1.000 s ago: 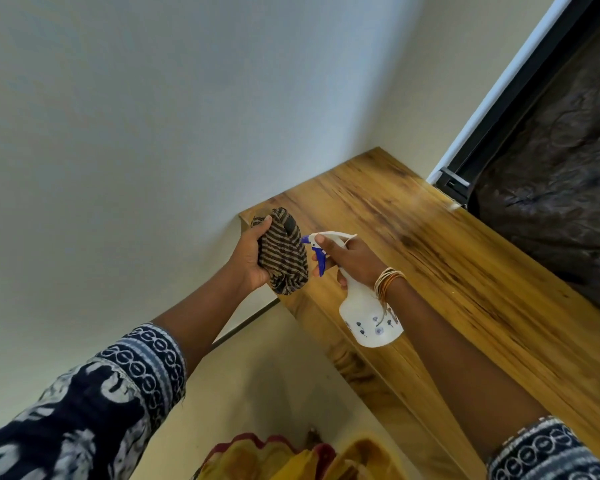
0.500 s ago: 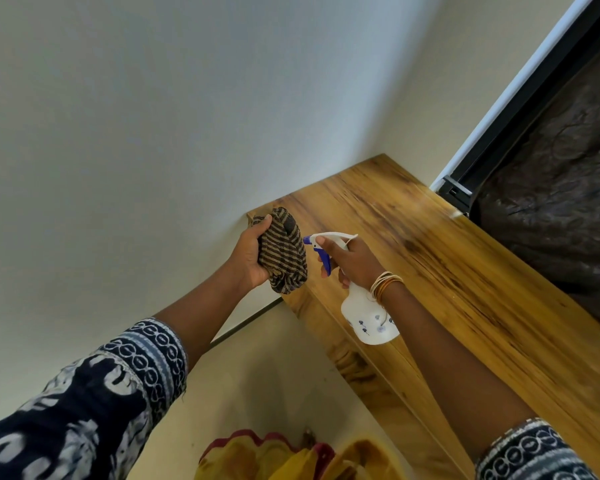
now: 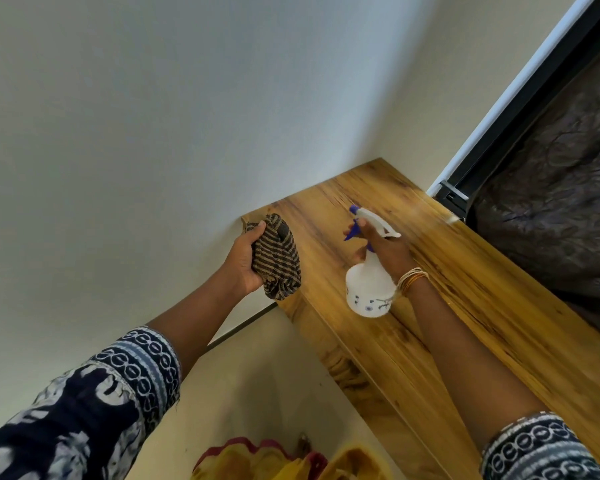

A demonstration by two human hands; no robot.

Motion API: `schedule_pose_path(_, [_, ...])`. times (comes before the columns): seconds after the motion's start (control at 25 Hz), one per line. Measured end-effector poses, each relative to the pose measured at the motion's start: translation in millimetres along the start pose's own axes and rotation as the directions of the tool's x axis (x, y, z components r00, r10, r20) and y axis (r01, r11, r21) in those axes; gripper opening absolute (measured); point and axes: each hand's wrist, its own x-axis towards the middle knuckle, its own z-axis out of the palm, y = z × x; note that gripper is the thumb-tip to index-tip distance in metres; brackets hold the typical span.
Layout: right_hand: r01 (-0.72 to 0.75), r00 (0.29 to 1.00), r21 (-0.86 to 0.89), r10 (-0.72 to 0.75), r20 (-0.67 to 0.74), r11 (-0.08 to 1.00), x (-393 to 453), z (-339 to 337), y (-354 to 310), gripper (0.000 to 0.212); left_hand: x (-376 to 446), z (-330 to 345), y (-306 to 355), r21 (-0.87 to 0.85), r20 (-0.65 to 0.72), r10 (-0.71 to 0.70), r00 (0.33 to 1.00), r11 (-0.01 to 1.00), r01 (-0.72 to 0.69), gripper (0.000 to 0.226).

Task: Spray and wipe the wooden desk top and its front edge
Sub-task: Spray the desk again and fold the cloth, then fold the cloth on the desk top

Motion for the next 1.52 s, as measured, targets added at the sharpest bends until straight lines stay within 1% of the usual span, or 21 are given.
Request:
schedule_pose_path(0.08, [-0.036, 0.995, 0.051, 0.041, -0.095, 0.998, 9.0, -12.1, 4.5, 0.034, 1.8, 0.1, -3.3, 0.004, -0.006, 0.001, 1.0, 1.0, -0.001, 0.046])
schedule_pose_path(0.24, [-0.034, 0.964, 0.211, 0.087, -0.25, 0.977, 28.2, -26.2, 18.1, 0.093, 4.7, 2.9, -7.8, 0.027, -0.022, -0.002, 1.0, 1.0, 0.003, 0.045])
schedule_pose_path(0.32, [-0.013, 0.961, 0.27, 0.086, -0.261, 0.963, 37.8, -28.5, 28.7, 0.099, 5.9, 3.6, -8.5, 0.028, -0.031, 0.0, 1.0, 1.0, 0.001, 0.045])
schedule_pose_path(0.4, [-0.013, 0.961, 0.279, 0.088, -0.26, 0.96, 40.5, -26.8, 27.4, 0.093, 5.2, 4.2, -9.0, 0.03, -0.038, -0.001, 0.999, 1.0, 0.002, 0.045])
schedule_pose_path(0.52, [-0.033, 0.961, 0.281, 0.108, -0.255, 0.959, 43.4, -23.9, 26.4, 0.071, 3.9, 4.0, -10.7, 0.04, -0.044, -0.005, 0.999, 0.999, 0.007, 0.044])
schedule_pose_path(0.64, [-0.071, 0.943, 0.227, 0.14, -0.301, 0.971, 41.9, -22.3, 32.1, 0.078, 1.2, 3.0, -14.1, 0.063, -0.049, -0.003, 0.999, 0.998, 0.006, 0.042])
schedule_pose_path(0.76, [-0.078, 0.932, 0.164, 0.13, -0.337, 0.983, 33.9, -22.4, 32.4, 0.047, -4.1, 0.0, -16.5, 0.097, -0.056, -0.014, 0.998, 0.995, 0.019, 0.035])
schedule_pose_path(0.84, [-0.044, 0.93, 0.142, 0.092, -0.355, 0.989, 23.9, -19.5, 38.2, 0.05, -9.5, -3.1, -17.8, 0.137, -0.073, -0.023, 0.997, 0.99, 0.033, 0.028])
schedule_pose_path(0.88, [-0.02, 0.91, 0.182, 0.093, -0.405, 0.983, 13.6, -13.9, 41.6, 0.053, -12.6, -4.9, -18.8, 0.157, -0.082, -0.028, 0.996, 0.987, 0.04, 0.024])
schedule_pose_path(0.92, [-0.009, 0.853, 0.245, 0.135, -0.504, 0.97, -1.4, -3.4, 42.0, 0.049, -15.6, -7.3, -19.5, 0.174, -0.091, -0.039, 0.995, 0.983, 0.054, 0.022])
schedule_pose_path(1.0, [0.042, 0.689, 0.255, 0.157, -0.708, 0.966, -30.3, 25.2, 46.2, 0.026, -22.2, -11.5, -20.7, 0.212, -0.1, -0.06, 0.993, 0.974, 0.081, 0.026])
schedule_pose_path(1.04, [0.045, 0.676, 0.212, 0.126, -0.726, 0.976, -41.4, 42.6, 46.0, 0.017, -24.8, -13.5, -21.2, 0.236, -0.102, -0.069, 0.992, 0.968, 0.092, 0.028])
schedule_pose_path(1.08, [0.025, 0.736, 0.172, 0.099, -0.67, 0.985, -48.8, 60.7, 44.6, 0.014, -26.4, -14.5, -20.9, 0.249, -0.1, -0.077, 0.992, 0.963, 0.1, 0.03])
schedule_pose_path(1.12, [-0.023, 0.831, 0.15, 0.102, -0.547, 0.988, -54.6, 80.4, 43.0, 0.017, -29.8, -16.8, -20.7, 0.263, -0.09, -0.09, 0.992, 0.958, 0.111, 0.031])
schedule_pose_path(1.16, [-0.104, 0.916, 0.168, 0.16, -0.367, 0.98, -57.0, 97.3, 40.0, 0.028, -31.7, -18.3, -20.9, 0.27, -0.069, -0.11, 0.992, 0.955, 0.125, 0.032])
schedule_pose_path(1.2, [-0.217, 0.953, 0.234, 0.257, -0.159, 0.948, -55.4, 110.2, 37.5, 0.041, -33.4, -18.5, -20.5, 0.273, -0.048, -0.13, 0.99, 0.952, 0.139, 0.032])
schedule_pose_path(1.24, [-0.326, 0.943, 0.313, 0.331, 0.038, 0.892, -55.1, 122.8, 38.1, 0.051, -35.5, -20.5, -21.6, 0.278, -0.033, -0.149, 0.988, 0.948, 0.152, 0.032])
schedule_pose_path(1.28, [-0.398, 0.917, 0.386, 0.352, 0.185, 0.832, -56.6, 134.7, 41.2, 0.052, -38.0, -22.6, -22.4, 0.291, -0.023, -0.163, 0.986, 0.943, 0.163, 0.033])
schedule_pose_path(1.32, [-0.436, 0.899, 0.443, 0.352, 0.261, 0.783, -60.5, 145.9, 46.9, 0.047, -39.3, -26.8, -24.1, 0.306, -0.012, -0.174, 0.985, 0.937, 0.169, 0.034])
schedule_pose_path(1.36, [-0.459, 0.887, 0.462, 0.366, 0.28, 0.759, -64.0, 154.8, 52.5, 0.042, -41.0, -31.2, -25.0, 0.333, -0.015, -0.181, 0.983, 0.926, 0.176, 0.036])
schedule_pose_path(1.52, [-0.467, 0.884, 0.447, 0.395, 0.25, 0.763, -68.9, 171.7, 62.9, 0.034, -47.3, -43.1, -19.6, 0.478, -0.073, -0.143, 0.987, 0.863, 0.161, 0.031])
